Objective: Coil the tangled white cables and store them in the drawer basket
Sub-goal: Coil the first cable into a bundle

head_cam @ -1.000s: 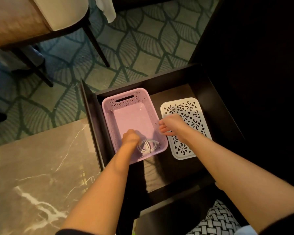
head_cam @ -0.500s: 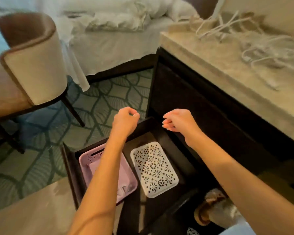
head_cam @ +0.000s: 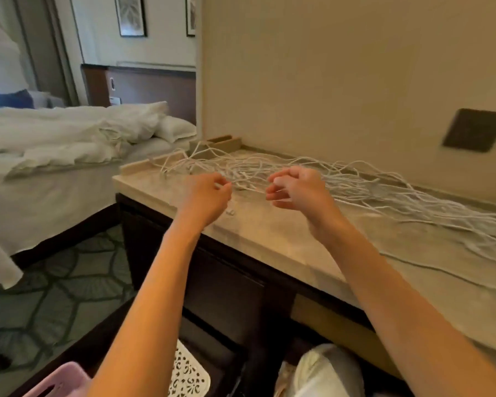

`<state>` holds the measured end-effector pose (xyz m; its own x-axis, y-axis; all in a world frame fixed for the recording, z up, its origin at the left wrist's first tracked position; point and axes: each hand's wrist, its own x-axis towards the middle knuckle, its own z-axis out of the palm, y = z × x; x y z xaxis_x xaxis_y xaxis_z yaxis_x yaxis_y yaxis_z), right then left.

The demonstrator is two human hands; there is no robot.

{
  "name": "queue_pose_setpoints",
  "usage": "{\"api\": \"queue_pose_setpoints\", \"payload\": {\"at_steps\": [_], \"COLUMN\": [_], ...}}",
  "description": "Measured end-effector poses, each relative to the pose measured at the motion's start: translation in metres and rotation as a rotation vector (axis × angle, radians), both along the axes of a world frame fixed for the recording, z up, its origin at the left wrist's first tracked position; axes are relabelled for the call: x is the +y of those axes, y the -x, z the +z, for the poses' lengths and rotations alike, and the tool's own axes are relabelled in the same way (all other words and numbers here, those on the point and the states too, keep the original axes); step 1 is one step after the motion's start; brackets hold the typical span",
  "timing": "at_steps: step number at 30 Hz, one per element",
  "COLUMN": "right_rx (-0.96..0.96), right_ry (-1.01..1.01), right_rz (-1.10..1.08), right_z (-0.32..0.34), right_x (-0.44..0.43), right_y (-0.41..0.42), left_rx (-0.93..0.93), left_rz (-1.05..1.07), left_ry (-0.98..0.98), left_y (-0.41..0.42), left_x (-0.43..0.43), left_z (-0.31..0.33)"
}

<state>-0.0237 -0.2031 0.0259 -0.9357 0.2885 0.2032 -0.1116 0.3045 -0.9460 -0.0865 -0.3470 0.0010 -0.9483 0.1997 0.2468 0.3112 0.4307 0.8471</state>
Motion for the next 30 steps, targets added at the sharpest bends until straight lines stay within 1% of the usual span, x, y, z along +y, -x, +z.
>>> {"api": "queue_pose_setpoints", "payload": {"at_steps": [6,10,13,16,19,20,22,25,28,30], "right_rx": [0.033,-0.031,-0.133,-0.326,-0.534,-0.582,-0.636,-0.656,-0.616,-0.548], "right_ry": [0.019,0.020,-0.010,-0.160,-0.386,-0.459,-0.545,-0.598,-0.600,-0.537], "right_rz": [-0.221,-0.365,-0.417,-0.388,-0.344,-0.332,-0.315,-0.320,-0.354,-0.416], "right_z": [0.008,0.005,0.000,-0.010,-0.020,-0.022,-0.025,-0.027,-0.029,-0.031], "right_x": [0.098,0.164,0.205,0.237,0.257,0.261,0.263,0.264,0.267,0.271], "right_y": [-0.053,-0.097,-0.132,-0.163,-0.184,-0.186,-0.188,-0.185,-0.175,-0.167], "left_rx": [0.085,0.118,0.128,0.111,0.096,0.082,0.058,0.027,0.001,-0.022], "left_rz": [-0.224,-0.418,-0.553,-0.638,-0.679,-0.686,-0.697,-0.701,-0.695,-0.715], "left_ry": [0.079,0.139,0.216,0.280,0.341,0.361,0.386,0.396,0.375,0.356], "left_y": [-0.033,-0.065,-0.089,-0.106,-0.118,-0.121,-0.124,-0.124,-0.120,-0.118], "left_x": [0.113,0.187,0.235,0.272,0.296,0.302,0.311,0.320,0.326,0.329], "left_z": [0.022,0.028,0.028,0.024,0.016,0.013,0.006,-0.003,-0.008,-0.008]}}
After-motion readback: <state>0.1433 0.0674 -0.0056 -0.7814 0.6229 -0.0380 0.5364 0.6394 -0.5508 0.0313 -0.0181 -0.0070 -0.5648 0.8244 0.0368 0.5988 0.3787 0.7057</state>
